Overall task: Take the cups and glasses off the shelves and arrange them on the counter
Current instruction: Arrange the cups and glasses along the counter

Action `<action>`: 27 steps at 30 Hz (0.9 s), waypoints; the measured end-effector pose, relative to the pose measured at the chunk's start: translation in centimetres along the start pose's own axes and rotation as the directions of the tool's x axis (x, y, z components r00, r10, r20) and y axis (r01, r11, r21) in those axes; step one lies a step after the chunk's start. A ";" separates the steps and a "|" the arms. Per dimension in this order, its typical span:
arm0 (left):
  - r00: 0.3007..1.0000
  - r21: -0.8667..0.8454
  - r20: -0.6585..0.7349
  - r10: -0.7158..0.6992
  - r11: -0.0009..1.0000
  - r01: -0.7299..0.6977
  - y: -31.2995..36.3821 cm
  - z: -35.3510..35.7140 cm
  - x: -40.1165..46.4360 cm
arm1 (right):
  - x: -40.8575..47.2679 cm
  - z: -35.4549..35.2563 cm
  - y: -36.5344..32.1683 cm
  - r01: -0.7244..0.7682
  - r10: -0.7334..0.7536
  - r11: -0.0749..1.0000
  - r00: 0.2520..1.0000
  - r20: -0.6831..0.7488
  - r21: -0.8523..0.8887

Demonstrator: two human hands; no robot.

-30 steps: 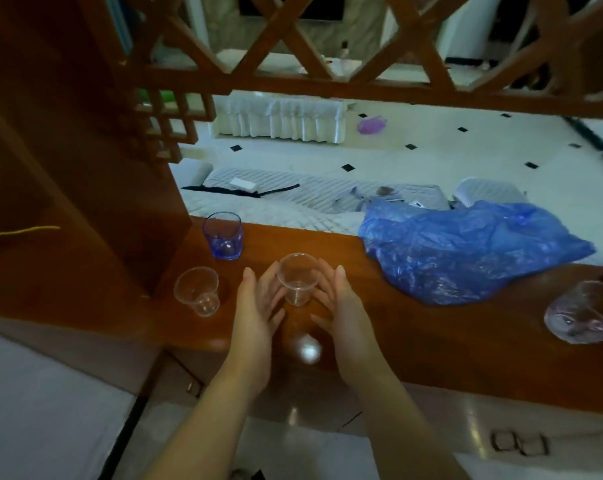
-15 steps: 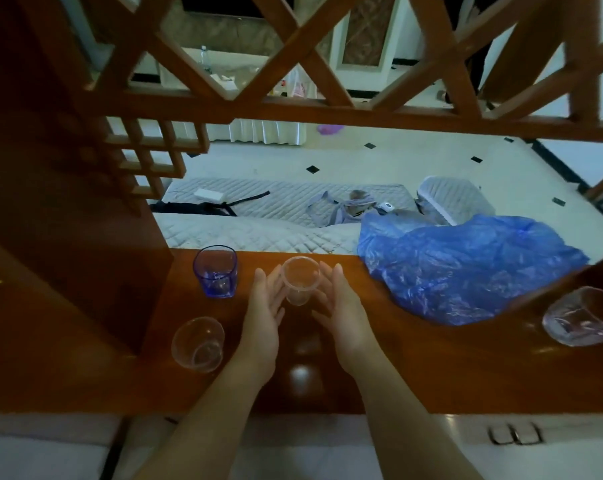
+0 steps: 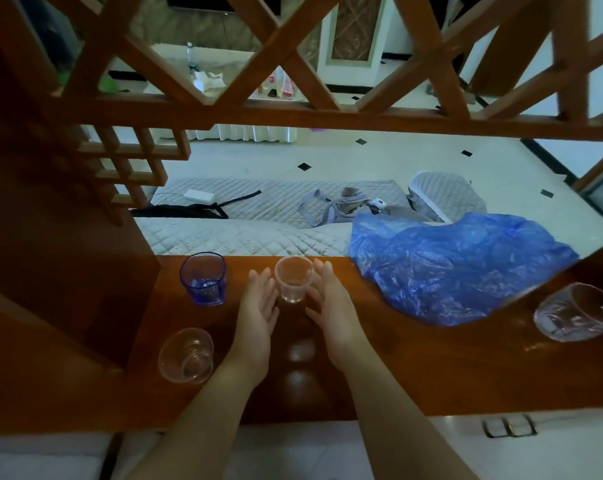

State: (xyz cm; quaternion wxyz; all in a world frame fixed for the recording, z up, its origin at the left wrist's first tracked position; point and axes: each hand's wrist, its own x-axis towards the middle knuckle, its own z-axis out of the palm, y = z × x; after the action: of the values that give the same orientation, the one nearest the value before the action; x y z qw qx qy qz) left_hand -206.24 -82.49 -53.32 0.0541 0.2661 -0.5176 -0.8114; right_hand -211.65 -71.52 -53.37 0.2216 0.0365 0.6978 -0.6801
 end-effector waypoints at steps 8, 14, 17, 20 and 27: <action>0.993 -0.091 -0.055 -0.106 0.991 0.101 -1.1 -0.5 -0.6 | -3.4 -3.0 0.7 -0.007 0.014 0.999 0.993 -0.118 0.053; 0.967 -0.173 0.000 -0.254 0.952 0.251 -2.9 2.3 -3.4 | -7.6 -10.7 1.8 -0.041 0.087 0.988 0.946 -0.312 0.151; 0.961 -0.094 0.048 -0.274 0.956 0.277 -3.7 5.7 -5.5 | -9.1 -14.6 1.9 -0.024 0.098 0.981 0.919 -0.383 0.193; 0.953 -0.006 0.124 -0.276 0.960 0.279 -4.5 8.9 -7.2 | -9.9 -18.2 2.0 0.007 0.074 0.981 0.909 -0.411 0.192; 0.960 -0.014 0.118 -0.254 0.966 0.257 -7.6 15.8 -9.9 | -11.8 -30.0 2.9 0.037 -0.008 0.997 0.924 -0.382 0.070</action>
State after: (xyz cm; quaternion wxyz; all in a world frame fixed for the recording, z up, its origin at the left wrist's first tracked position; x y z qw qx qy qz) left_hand -204.06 -62.56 -51.06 -0.0771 0.2825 -0.4693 -0.8330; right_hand -207.83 -39.39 -52.58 0.0724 0.1683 0.7017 -0.6885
